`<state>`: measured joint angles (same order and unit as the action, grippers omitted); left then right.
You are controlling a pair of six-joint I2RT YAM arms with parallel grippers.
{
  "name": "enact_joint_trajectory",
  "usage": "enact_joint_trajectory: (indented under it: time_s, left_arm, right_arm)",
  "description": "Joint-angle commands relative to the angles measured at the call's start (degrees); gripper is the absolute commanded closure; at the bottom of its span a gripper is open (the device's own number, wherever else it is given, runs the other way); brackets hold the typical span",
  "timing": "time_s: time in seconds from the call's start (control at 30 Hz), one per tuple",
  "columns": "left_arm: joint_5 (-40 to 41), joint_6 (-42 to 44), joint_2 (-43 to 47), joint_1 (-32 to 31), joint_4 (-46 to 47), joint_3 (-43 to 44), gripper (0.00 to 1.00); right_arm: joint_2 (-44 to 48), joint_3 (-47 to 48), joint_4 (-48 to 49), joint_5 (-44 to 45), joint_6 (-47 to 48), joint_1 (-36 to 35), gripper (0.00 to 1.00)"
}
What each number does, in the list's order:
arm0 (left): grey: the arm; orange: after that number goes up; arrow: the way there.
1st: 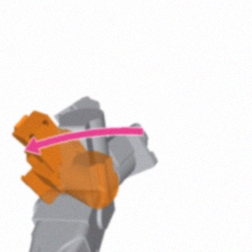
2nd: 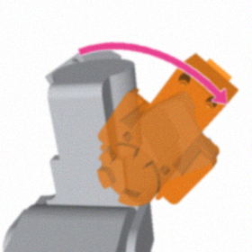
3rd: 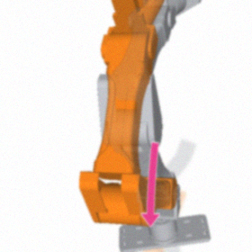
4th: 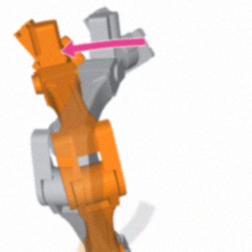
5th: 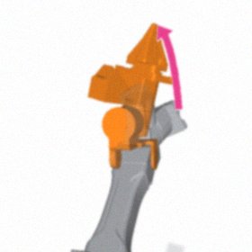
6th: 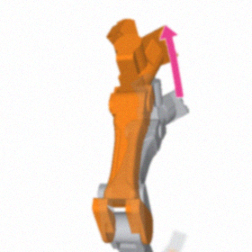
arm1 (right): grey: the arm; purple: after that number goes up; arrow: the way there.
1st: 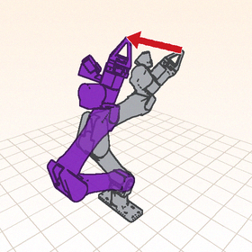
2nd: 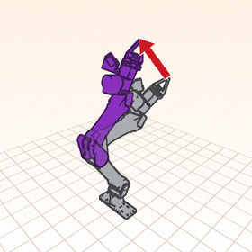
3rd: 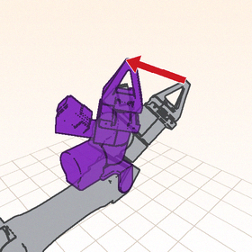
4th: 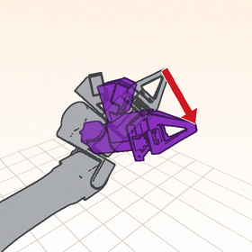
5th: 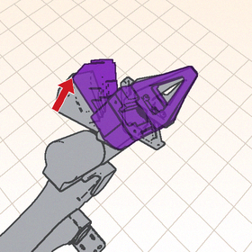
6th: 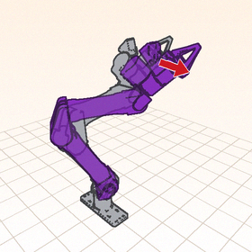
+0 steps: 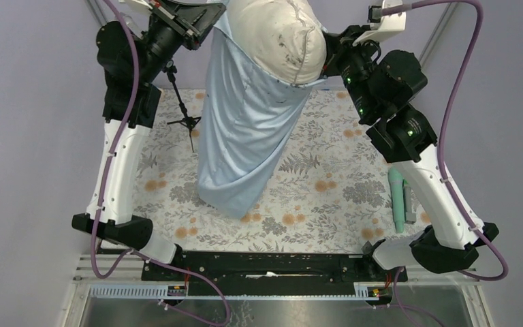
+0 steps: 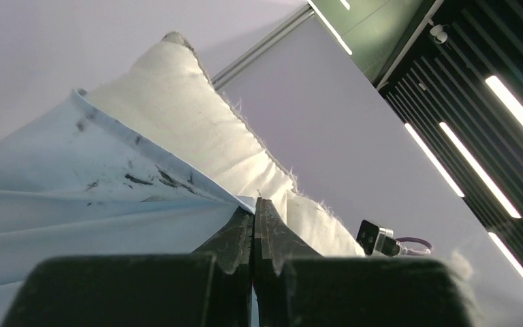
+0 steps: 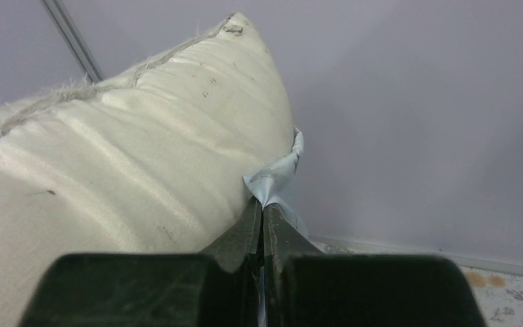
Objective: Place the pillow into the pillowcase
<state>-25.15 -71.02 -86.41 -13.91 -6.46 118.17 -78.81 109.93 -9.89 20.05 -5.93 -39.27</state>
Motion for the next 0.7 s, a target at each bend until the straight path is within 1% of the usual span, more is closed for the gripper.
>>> enact_joint_trajectory:
  time_s: [0.0,0.13,0.17,0.23,0.27,0.3,0.37,0.4,0.43,0.47,0.53,0.6,0.67]
  left_arm:
    - [2.3,0.2,0.6,-5.9,7.9,2.1,1.00]
    - [3.1,2.3,2.1,-8.6,6.6,-3.5,1.00]
    - [3.4,2.2,2.3,-8.7,6.6,-3.6,1.00]
    - [4.5,3.2,2.0,-8.7,4.8,0.1,1.00]
    - [5.5,4.0,1.1,-8.7,3.1,4.4,1.00]
    - [6.2,4.5,-0.6,-8.7,1.4,9.9,1.00]
    - [6.8,4.2,-5.2,-8.6,-1.3,23.0,1.00]
    - [7.4,3.8,-7.3,-8.6,-1.1,27.7,1.00]
    - [8.2,3.0,-8.6,-8.6,-0.2,30.2,1.00]
    - [8.8,2.0,-8.8,-8.5,1.4,30.1,1.00]
    - [9.2,1.0,-7.6,-8.5,4.6,25.9,1.00]
    - [7.5,1.0,-7.0,-9.4,5.9,21.6,1.00]
    - [6.2,2.1,-6.1,-11.4,6.0,15.9,1.00]
  right_arm:
    - [-1.6,11.0,10.3,-0.1,2.0,0.0,1.00]
    - [-6.5,26.2,11.7,-1.2,2.9,0.0,1.00]
    - [-7.5,29.6,11.6,-1.8,2.7,0.1,1.00]
    - [-8.1,30.3,11.4,-2.2,2.3,0.0,1.00]
    - [-7.5,28.2,11.4,-2.0,1.9,0.0,1.00]
    - [-6.2,23.9,11.7,-1.7,1.6,0.0,1.00]
    - [-1.8,11.7,14.7,0.0,1.0,0.1,1.00]
    - [0.7,4.8,17.3,0.8,0.5,0.0,1.00]
    - [3.3,-1.3,19.8,1.4,-0.1,0.0,1.00]
    - [5.3,-6.6,22.2,2.0,-0.4,0.0,1.00]
    - [7.7,-11.8,24.5,3.7,-0.5,0.0,1.00]
    - [7.6,-10.6,24.6,4.6,1.0,0.0,1.00]
    - [6.2,-5.9,24.5,4.3,2.9,0.1,1.00]
